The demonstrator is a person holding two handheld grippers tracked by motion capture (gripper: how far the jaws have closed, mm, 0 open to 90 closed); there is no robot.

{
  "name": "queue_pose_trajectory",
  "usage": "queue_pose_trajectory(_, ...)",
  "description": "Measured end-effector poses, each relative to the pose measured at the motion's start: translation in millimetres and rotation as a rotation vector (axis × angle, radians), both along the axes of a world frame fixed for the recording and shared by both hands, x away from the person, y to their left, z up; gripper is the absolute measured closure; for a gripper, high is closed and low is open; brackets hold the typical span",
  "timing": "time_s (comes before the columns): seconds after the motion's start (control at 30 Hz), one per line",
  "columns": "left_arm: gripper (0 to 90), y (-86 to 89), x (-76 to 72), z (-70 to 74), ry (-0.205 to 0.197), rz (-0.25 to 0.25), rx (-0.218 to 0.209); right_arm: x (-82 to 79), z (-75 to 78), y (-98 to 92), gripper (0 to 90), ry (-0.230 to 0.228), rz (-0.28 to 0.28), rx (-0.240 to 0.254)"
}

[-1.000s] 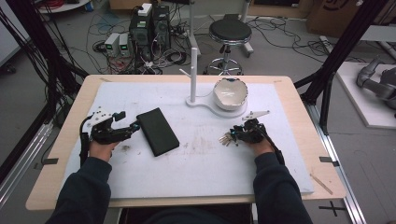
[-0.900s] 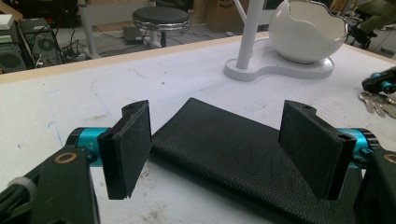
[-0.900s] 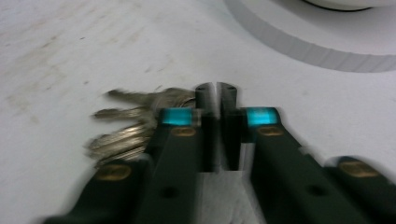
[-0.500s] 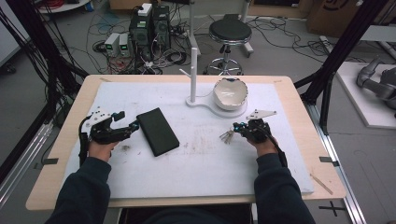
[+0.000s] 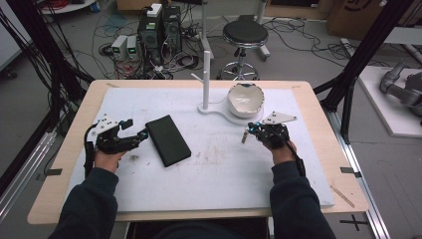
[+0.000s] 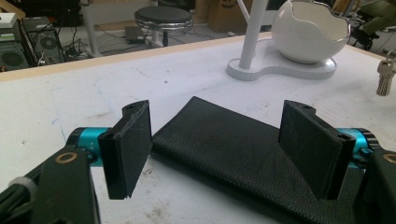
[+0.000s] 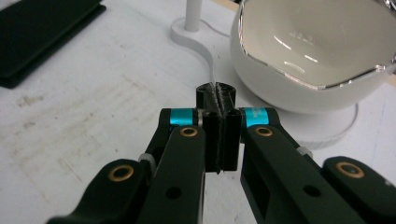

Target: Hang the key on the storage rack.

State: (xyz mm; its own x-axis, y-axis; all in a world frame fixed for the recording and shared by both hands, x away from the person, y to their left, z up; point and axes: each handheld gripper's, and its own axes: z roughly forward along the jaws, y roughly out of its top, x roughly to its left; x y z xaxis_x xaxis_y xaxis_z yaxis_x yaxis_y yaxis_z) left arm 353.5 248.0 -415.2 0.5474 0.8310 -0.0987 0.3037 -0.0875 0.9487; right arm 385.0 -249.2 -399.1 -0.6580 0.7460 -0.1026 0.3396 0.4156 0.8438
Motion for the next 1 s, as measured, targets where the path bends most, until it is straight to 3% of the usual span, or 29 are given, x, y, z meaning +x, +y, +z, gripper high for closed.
queue_pose_trajectory(0.3,25.8,1.6,-1.1,-0.7,0.0,0.005,-0.002,9.9,22.2,16.4,90.0,-0.044,0.033,0.005)
queue_pose_trajectory(0.57,26.5,5.6,-3.1,-1.3,-0.005,0.018,-0.006,22.0,43.4,43.3,90.0,-0.081,0.078,-0.012)
queue_pose_trajectory(0.87,26.6,8.7,-5.7,-2.6,-0.005,0.026,0.0,48.5,79.2,77.2,90.0,-0.147,0.115,-0.009)
queue_pose_trajectory(1.0,26.6,10.0,-5.6,-2.5,-0.004,0.029,-0.003,60.1,92.0,91.5,90.0,-0.173,0.136,-0.034)
